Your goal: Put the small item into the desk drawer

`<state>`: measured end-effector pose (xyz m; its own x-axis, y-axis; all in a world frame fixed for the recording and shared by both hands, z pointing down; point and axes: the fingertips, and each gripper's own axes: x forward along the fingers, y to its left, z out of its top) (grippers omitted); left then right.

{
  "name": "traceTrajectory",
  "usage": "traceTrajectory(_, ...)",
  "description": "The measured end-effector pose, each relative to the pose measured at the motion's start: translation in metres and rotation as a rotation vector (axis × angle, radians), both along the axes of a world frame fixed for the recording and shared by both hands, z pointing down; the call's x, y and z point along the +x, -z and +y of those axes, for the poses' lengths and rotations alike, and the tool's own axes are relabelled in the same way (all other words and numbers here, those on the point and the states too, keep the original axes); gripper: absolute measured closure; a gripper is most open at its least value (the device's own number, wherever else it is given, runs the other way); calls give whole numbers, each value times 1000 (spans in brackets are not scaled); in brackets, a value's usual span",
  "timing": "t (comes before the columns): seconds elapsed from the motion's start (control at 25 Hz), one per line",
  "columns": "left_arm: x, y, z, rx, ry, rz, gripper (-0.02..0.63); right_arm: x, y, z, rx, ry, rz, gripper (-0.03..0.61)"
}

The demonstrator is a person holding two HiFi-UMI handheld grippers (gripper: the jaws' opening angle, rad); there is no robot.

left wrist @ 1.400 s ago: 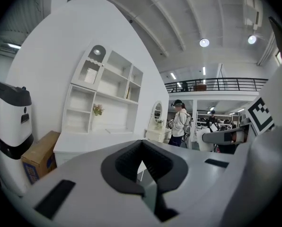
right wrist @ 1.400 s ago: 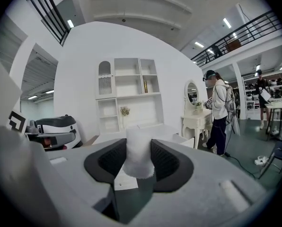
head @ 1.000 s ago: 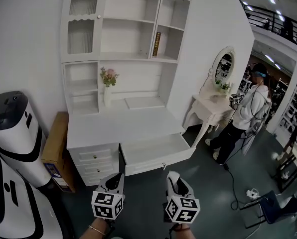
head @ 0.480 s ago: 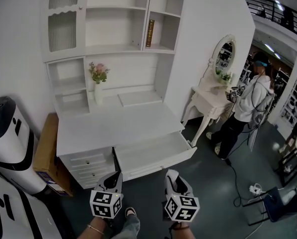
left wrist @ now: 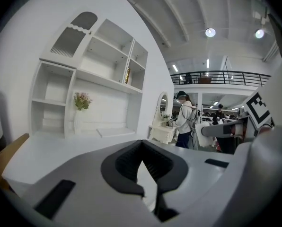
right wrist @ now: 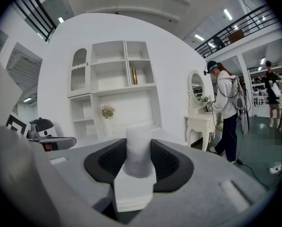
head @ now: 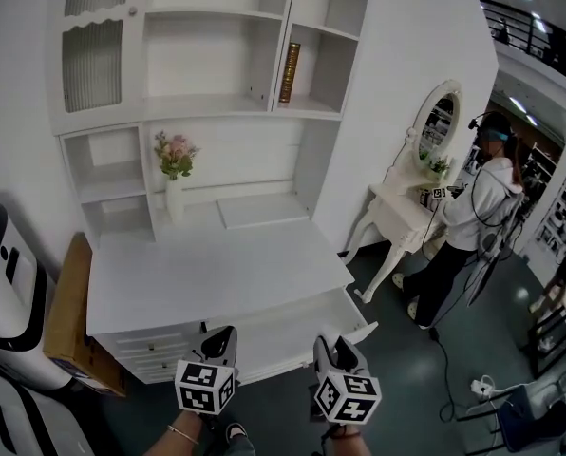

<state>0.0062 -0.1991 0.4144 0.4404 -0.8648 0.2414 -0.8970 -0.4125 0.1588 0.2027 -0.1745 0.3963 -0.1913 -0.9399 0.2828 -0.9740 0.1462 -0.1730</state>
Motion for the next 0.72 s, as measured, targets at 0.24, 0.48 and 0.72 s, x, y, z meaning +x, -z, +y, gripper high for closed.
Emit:
traceTrajectory(0.24,-6,2,-73,1,31,3,620,-7,5,-77,11,34,-1,417)
traceTrajectory(0.48,-6,-11,-113,-37,55,3,620,0,-6,-122,-29,45,-9,417)
traceTrajectory(0.72,-9,-33,-133,-91,146,5,620,2,-24,-157,-80,120,-18,417)
